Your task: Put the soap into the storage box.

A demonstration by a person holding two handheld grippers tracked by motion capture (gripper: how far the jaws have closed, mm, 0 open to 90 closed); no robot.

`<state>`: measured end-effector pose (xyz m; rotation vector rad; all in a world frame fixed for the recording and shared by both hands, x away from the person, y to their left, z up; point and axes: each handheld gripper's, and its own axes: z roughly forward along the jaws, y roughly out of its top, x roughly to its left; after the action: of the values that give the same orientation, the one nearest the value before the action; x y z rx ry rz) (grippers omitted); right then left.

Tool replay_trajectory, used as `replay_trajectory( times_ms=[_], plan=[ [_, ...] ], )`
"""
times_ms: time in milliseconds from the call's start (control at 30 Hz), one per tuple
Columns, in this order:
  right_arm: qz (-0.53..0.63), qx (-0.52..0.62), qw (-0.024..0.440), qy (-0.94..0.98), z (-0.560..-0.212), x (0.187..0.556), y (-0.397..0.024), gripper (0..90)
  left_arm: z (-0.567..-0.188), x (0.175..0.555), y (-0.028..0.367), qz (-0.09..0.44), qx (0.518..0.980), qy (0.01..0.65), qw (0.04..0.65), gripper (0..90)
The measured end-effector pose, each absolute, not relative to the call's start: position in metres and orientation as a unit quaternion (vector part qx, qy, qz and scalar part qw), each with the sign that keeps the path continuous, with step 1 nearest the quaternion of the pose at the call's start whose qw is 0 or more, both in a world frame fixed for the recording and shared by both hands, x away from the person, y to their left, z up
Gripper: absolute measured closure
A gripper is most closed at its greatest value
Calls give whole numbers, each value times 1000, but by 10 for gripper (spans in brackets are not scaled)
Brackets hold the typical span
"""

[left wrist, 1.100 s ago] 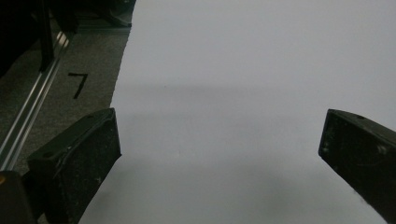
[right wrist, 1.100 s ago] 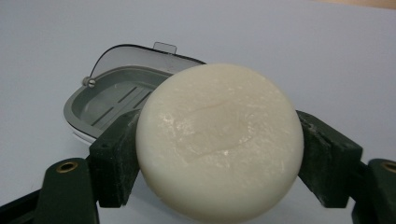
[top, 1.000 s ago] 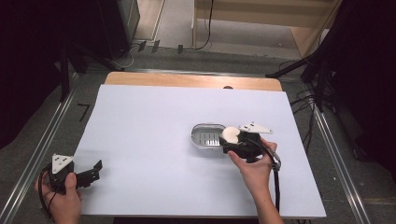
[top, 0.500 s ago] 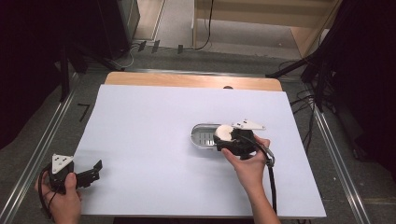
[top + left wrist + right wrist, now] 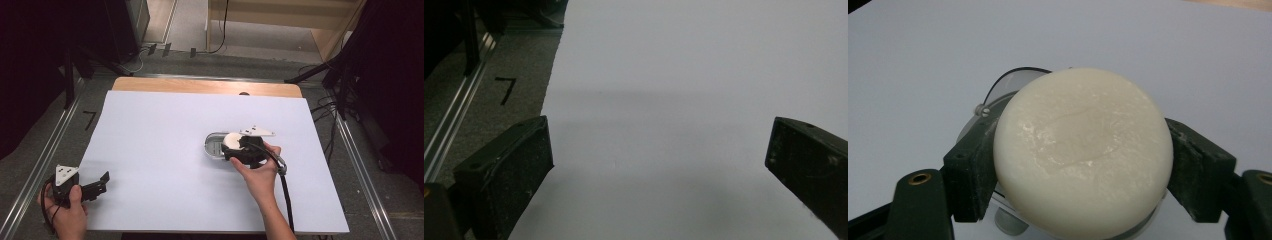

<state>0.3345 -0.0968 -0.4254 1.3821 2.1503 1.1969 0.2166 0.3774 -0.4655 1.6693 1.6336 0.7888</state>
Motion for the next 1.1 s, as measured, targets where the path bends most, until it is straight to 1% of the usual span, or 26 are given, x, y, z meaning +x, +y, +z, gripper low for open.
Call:
replay_trajectory(
  times_ms=[567, 1100],
  plan=[
    [406, 487, 147, 760, -435, 343, -81, 241, -466, 217, 377, 302, 640, 624, 332, 0],
    [380, 501, 155, 762, -446, 348, -77, 240, -465, 217, 377, 301, 640, 624, 332, 0]
  ],
)
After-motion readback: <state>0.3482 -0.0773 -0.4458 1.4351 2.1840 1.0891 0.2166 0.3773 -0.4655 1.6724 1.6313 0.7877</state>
